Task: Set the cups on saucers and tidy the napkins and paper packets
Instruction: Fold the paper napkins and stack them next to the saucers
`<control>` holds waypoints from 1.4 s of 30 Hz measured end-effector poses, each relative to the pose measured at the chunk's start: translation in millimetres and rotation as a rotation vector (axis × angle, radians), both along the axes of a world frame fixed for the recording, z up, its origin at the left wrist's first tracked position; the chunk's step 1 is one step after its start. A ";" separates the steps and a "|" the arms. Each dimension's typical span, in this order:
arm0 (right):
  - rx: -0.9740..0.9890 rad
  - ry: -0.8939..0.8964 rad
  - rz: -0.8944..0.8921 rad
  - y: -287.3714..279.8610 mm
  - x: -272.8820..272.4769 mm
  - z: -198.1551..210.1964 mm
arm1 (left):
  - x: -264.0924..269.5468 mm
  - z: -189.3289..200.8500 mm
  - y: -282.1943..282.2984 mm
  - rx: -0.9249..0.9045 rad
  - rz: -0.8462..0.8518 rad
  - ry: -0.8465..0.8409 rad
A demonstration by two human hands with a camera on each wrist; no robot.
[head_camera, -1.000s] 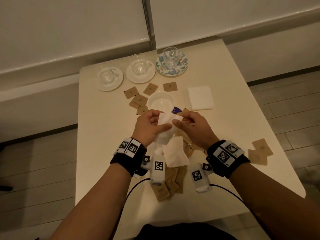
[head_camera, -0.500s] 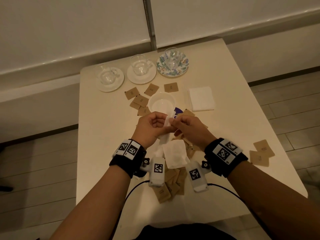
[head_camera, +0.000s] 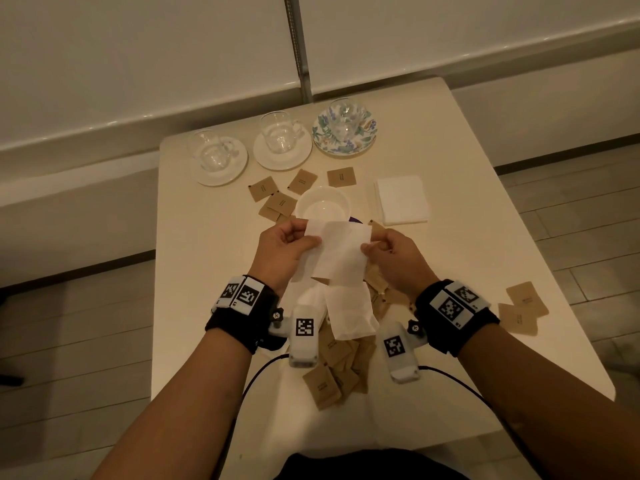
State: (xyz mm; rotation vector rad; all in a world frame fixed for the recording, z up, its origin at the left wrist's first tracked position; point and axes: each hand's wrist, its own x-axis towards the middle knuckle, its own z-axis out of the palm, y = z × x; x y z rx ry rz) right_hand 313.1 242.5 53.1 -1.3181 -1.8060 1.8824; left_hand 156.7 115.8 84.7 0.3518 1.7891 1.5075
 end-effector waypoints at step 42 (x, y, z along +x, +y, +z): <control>-0.123 0.178 0.099 -13.2 -16.5 14.2 | 18.1 -7.0 5.1 -0.100 -0.117 0.284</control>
